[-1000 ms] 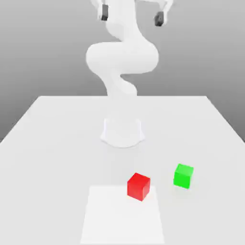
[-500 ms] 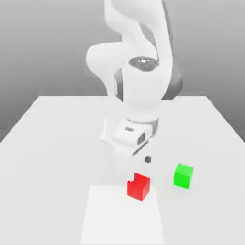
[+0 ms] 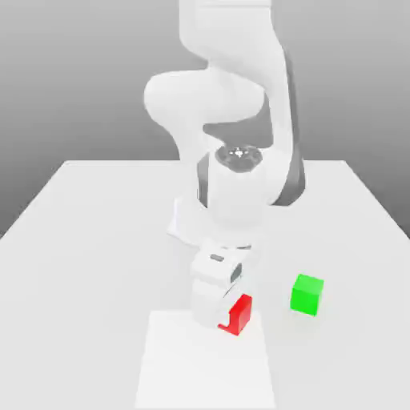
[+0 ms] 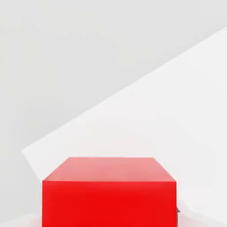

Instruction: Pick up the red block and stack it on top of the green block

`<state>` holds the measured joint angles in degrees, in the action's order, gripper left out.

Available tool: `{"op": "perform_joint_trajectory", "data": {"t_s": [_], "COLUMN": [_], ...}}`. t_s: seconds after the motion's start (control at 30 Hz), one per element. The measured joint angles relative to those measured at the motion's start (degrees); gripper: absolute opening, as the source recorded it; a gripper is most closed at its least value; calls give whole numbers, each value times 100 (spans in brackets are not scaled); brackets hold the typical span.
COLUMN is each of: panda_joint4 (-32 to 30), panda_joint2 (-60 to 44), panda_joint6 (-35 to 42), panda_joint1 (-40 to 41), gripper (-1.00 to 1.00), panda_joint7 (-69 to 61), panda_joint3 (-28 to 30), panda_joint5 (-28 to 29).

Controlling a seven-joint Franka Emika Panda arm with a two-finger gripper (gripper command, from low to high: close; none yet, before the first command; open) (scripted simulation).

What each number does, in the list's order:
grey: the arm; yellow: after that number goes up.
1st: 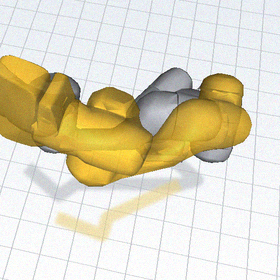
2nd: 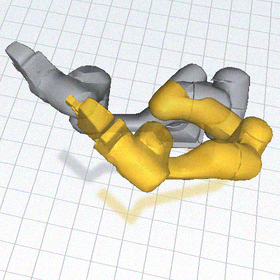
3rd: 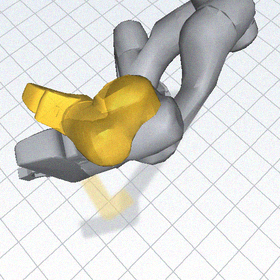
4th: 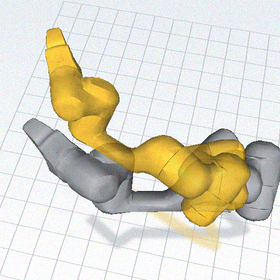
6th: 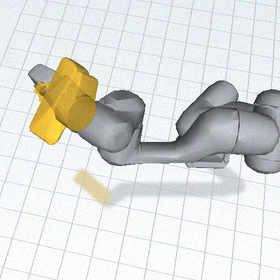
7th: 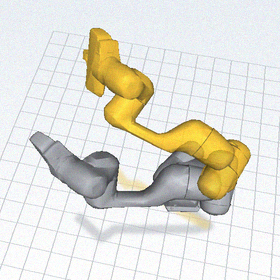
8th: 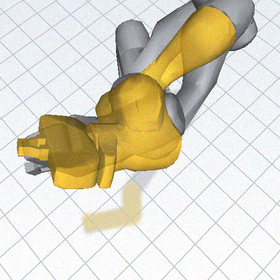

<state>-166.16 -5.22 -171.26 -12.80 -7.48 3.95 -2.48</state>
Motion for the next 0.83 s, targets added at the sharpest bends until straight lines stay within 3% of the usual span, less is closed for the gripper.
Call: {"op": "perform_joint_trajectory", "data": {"t_s": [0.17, 0.47, 0.73, 0.77, 0.83], "panda_joint4": [-139, -240, -195, -191, -191], "panda_joint2": [1000, 1977, 621, 494, 494], "panda_joint6": [856, 1718, 419, 298, 298], "panda_joint1": [70, -1242, -1146, -1094, -1032], "gripper": [-100, -100, -100, 100, 100], "panda_joint7": [288, 2029, 2668, 2730, 2730], "panda_joint3": [-50, -1404, -1581, -1591, -1591], "panda_joint5": [321, -354, 247, 337, 337]}}
